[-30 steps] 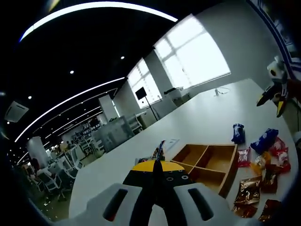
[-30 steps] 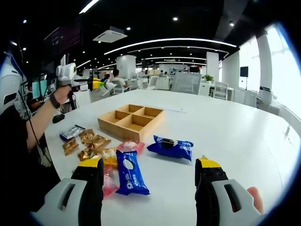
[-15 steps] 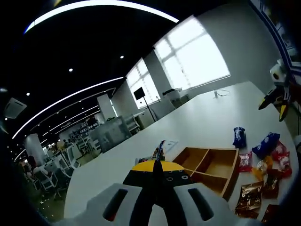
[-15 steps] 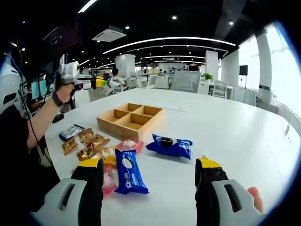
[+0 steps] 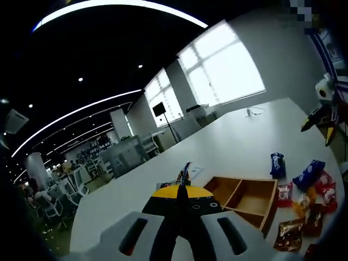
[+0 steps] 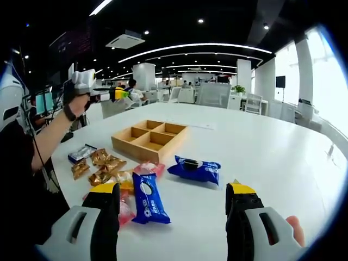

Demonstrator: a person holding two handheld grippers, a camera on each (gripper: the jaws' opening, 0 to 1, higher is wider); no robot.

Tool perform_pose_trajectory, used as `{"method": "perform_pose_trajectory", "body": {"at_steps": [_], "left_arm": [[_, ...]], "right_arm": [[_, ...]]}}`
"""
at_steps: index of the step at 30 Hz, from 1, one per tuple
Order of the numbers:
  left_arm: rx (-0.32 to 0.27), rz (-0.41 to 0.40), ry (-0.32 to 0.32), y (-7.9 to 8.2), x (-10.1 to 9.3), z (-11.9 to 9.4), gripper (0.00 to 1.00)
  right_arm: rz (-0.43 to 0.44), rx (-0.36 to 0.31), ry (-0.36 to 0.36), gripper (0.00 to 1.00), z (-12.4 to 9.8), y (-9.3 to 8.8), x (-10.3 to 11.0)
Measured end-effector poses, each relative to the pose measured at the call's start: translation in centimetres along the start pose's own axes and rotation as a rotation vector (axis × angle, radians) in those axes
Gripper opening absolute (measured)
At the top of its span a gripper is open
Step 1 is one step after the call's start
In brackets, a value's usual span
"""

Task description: Pick up the scattered marshmallows, QQ candies, Oreo cookies, and mixed nuts on the table and sort them into separate containers

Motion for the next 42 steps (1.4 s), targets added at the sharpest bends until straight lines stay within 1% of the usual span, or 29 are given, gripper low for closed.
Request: {"method": "perform_pose_trajectory", "body": {"at_steps": [10, 21, 25, 31, 33, 37, 38, 42], "left_arm": [[0.007, 0.001, -0.012, 0.1, -0.3, 0.8, 0.06], [0.005, -0.022, -0.028, 0.2, -0.2, 1.9, 0.06], [-0.003, -0.052, -0.047, 0.3, -0.2, 2.3, 0.06], [-0.022, -0.122, -0.087, 0.3, -0.3, 3.1, 0.06], [-0.032, -0.167, -0.115, 0.2, -0.4, 3.5, 0.06], [-0.041, -0.231, -0.148, -0.2, -0.5, 4.1, 0.06], [-0.042, -0.241, -0.148, -0.4, -0.4, 4.2, 0.06], [-0.030, -0.234, -0.150, -0.9, -0.7, 4.9, 0.06]], "right_arm": [[0.000, -0.005, -0.007, 0.75, -0.3, 0.0, -0.1], [-0.003, -0.006, -0.011, 0.75, -0.5, 0.0, -0.1], [-0.002, -0.005, -0.014, 0.75, -0.6, 0.0, -0.1], [-0.001, -0.003, -0.016, 0.75, -0.7, -0.2, 0.1], [-0.001, -0.001, -0.017, 0.75, -0.7, -0.2, 0.1], [-0.001, -0.001, -0.020, 0.75, -0.9, -0.2, 0.1], [-0.001, -0.001, -0.021, 0.75, -0.9, -0.2, 0.2], [0.001, 0.002, -0.026, 0.75, -1.0, -0.4, 0.1]]}}
Point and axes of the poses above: the point that each gripper's makers call its tool centre point, and the gripper's own axes: z roughly forward along the fingers, x roughly to its left, y roughly out of its top, the point moved 4 cm from there along -z, roughly backward along the fingers, and after that the axes turned 10 degrees about x, right-handed, at the moved point
